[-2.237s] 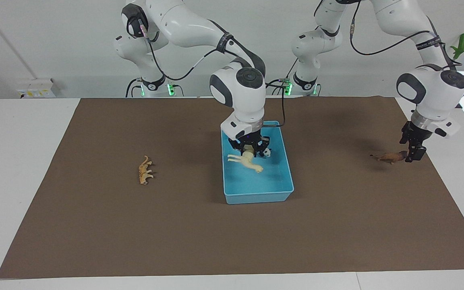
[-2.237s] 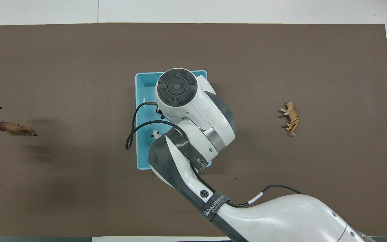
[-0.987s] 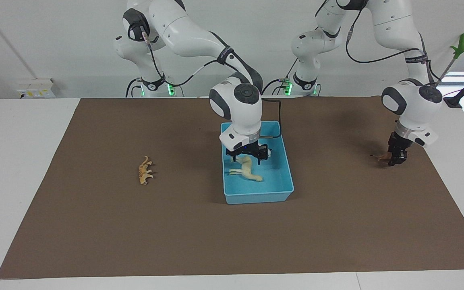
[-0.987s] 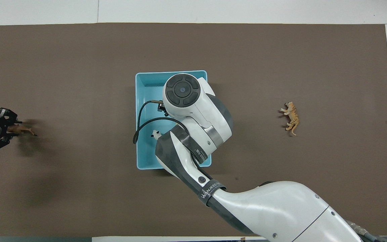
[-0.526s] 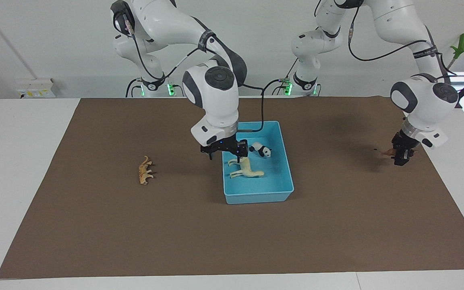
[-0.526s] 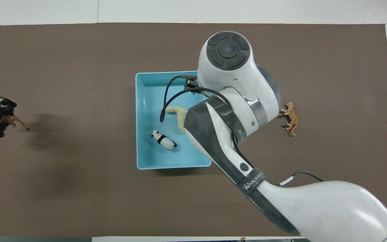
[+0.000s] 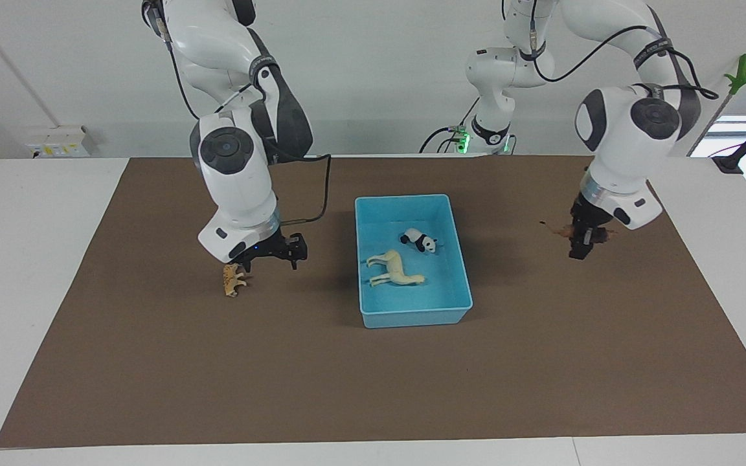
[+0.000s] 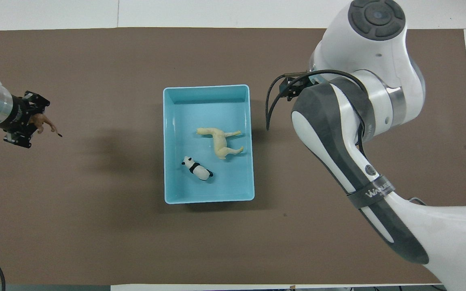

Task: Put all toys into storage box
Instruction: 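Release the camel and withdraw the right gripper toward the deer, then place the horse in the box while the right gripper grasps the deer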

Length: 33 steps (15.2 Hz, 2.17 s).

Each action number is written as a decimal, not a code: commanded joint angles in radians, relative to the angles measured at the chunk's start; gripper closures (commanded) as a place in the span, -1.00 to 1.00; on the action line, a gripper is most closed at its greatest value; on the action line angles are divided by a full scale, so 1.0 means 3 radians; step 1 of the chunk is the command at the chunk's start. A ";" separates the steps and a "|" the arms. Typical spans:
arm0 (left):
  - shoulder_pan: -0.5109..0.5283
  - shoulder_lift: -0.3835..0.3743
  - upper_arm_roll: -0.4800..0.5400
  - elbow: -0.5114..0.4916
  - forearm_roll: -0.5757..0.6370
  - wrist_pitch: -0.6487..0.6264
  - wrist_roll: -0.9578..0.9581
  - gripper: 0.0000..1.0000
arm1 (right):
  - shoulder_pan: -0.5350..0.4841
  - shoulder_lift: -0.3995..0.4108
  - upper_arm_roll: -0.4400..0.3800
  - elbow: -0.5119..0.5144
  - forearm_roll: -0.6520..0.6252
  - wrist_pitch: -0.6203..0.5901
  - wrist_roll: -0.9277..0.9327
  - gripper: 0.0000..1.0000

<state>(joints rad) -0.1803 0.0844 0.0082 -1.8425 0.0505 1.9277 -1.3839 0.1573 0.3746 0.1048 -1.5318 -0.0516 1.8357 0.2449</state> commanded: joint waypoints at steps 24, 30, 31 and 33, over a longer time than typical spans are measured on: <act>-0.1240 -0.0021 -0.0145 -0.0869 -0.0148 0.1321 -0.1186 -1.00 | -0.0734 -0.0799 0.0050 -0.2252 0.0177 0.2001 -0.0315 -1.00; -0.1092 -0.0087 -0.0114 -0.0512 -0.0112 0.0643 -0.0983 -1.00 | -0.0729 -0.0783 0.0050 -0.2344 0.0177 0.2016 -0.0366 -1.00; -0.0965 -0.0117 -0.0119 -0.0399 -0.0112 0.0443 -0.0773 -1.00 | -0.0719 -0.0788 0.0050 -0.2354 0.0177 0.2021 -0.0356 -1.00; -0.0725 -0.0250 -0.0114 -0.0276 -0.0112 0.0182 -0.0354 -1.00 | -0.0703 -0.0758 0.0050 -0.2354 0.0177 0.2042 -0.0351 -0.99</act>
<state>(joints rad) -0.4721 0.0567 -0.0241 -1.9632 0.0151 2.0798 -1.6084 -0.0479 0.1692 0.1097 -2.2027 -0.0146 2.4175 0.1514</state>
